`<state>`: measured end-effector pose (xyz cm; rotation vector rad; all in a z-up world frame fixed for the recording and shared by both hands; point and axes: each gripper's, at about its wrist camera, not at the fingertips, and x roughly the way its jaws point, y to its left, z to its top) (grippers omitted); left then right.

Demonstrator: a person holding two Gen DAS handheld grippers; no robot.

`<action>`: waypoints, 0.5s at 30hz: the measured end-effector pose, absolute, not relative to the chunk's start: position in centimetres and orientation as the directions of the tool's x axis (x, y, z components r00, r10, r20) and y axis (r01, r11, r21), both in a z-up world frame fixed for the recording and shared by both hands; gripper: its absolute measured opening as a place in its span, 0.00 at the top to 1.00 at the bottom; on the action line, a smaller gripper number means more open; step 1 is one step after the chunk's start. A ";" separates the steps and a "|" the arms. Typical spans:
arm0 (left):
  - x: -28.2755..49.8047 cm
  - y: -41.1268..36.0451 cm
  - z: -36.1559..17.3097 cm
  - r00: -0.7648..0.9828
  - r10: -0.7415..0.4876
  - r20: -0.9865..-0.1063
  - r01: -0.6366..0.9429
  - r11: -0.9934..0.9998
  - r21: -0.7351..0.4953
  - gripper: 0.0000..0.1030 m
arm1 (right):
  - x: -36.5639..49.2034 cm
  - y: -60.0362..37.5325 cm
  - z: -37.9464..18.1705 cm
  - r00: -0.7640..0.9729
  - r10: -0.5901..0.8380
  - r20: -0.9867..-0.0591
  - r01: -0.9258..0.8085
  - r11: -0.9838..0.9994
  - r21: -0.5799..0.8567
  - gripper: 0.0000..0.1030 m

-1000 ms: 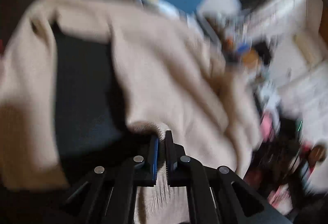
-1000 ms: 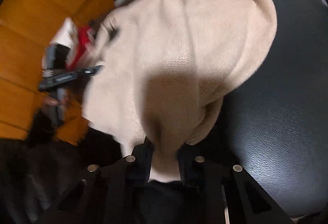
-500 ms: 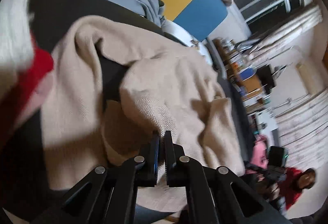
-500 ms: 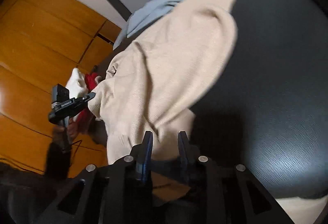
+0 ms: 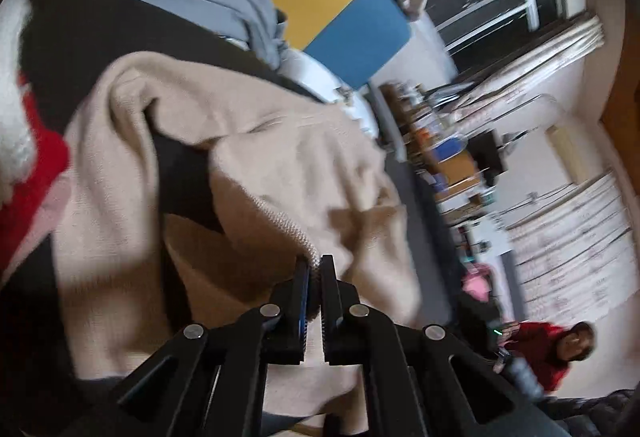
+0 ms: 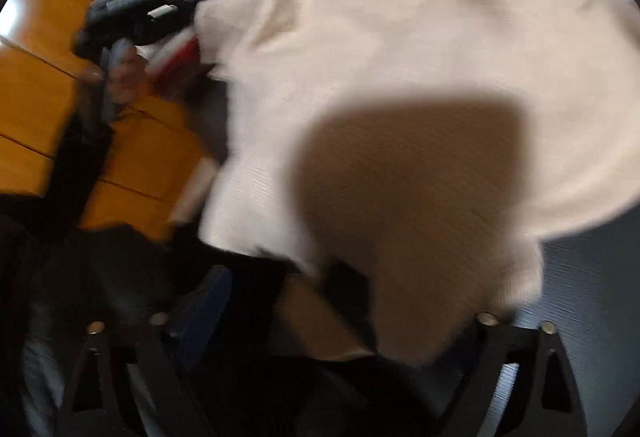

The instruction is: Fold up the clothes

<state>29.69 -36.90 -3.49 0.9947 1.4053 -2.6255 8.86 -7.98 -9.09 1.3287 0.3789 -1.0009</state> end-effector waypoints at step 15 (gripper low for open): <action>30.3 -37.2 0.1 -0.862 0.269 -0.430 0.200 -0.598 -0.776 0.98 | 4.2 2.6 -3.8 0.350 -0.744 -0.569 0.617 -0.274 0.738 0.11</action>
